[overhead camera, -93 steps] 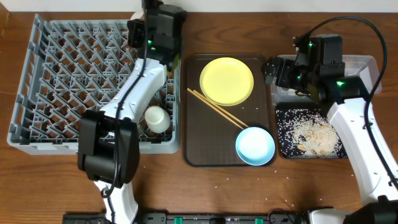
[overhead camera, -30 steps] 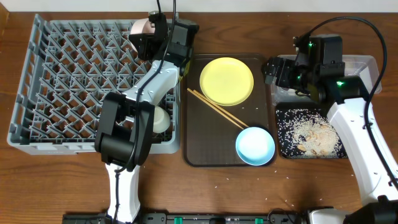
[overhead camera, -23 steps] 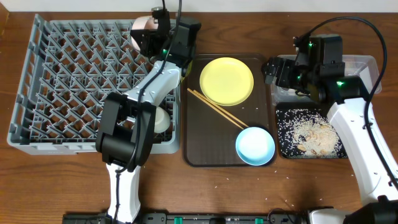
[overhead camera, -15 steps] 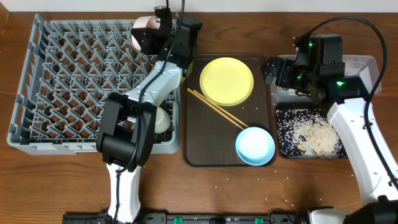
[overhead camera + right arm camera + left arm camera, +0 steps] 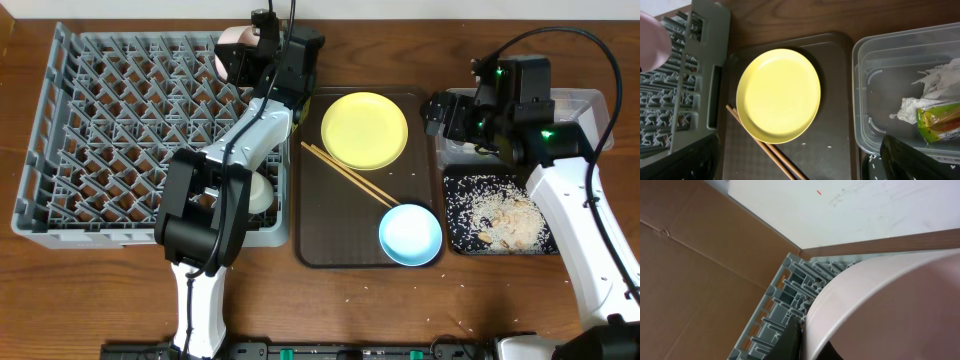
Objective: Sort waste into correct bins and load items into the dishwasher
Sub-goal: 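Lower the pink bowl upright into the rack's back row and release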
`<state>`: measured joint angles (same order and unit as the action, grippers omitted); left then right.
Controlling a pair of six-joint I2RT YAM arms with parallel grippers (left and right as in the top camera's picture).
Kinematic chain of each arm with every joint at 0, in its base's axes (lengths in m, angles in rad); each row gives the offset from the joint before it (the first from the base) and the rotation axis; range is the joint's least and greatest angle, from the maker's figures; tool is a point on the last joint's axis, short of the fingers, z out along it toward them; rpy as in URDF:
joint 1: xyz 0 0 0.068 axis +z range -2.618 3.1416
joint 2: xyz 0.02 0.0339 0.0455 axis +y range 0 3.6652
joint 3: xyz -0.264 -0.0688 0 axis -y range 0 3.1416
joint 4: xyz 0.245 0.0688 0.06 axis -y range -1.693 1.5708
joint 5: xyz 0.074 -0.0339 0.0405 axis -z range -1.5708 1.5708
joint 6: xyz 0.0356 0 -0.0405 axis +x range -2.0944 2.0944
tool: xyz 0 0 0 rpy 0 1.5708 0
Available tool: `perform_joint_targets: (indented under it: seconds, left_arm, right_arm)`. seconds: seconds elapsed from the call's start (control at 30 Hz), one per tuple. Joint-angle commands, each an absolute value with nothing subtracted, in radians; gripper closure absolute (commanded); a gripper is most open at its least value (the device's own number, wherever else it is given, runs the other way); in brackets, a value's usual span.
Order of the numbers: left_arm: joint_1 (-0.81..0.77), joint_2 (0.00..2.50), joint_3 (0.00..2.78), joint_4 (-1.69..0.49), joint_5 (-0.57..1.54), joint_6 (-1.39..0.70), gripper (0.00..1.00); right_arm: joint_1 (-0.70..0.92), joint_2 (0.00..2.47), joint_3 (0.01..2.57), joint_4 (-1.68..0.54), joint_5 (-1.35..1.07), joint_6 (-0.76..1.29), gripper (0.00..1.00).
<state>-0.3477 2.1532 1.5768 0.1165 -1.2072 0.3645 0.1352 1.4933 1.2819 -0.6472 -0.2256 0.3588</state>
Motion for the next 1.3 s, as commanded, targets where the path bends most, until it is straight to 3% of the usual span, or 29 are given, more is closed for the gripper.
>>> perform_joint_targets:
  seconds: [0.0,0.37,1.13,1.27]
  left_arm:
    - [-0.332,2.168,1.574,0.122,-1.211,0.366,0.92]
    - [-0.285,2.168,1.574,0.121,-1.211,0.366,0.92]
    - [-0.329,2.168,1.493,0.068,-1.159,0.358,0.93]
    - [-0.355,2.168,1.493,0.068,-1.160,0.358,0.89]
  right_arm:
    - [0.139,1.491,1.294,-0.648,-0.213,0.359,0.01]
    - [0.138,1.491,1.294,-0.648,-0.213,0.359,0.01]
    - [0.138,1.491,1.294,-0.648,-0.213,0.359,0.01]
    - [0.138,1.491,1.294,-0.648,-0.213,0.359,0.01]
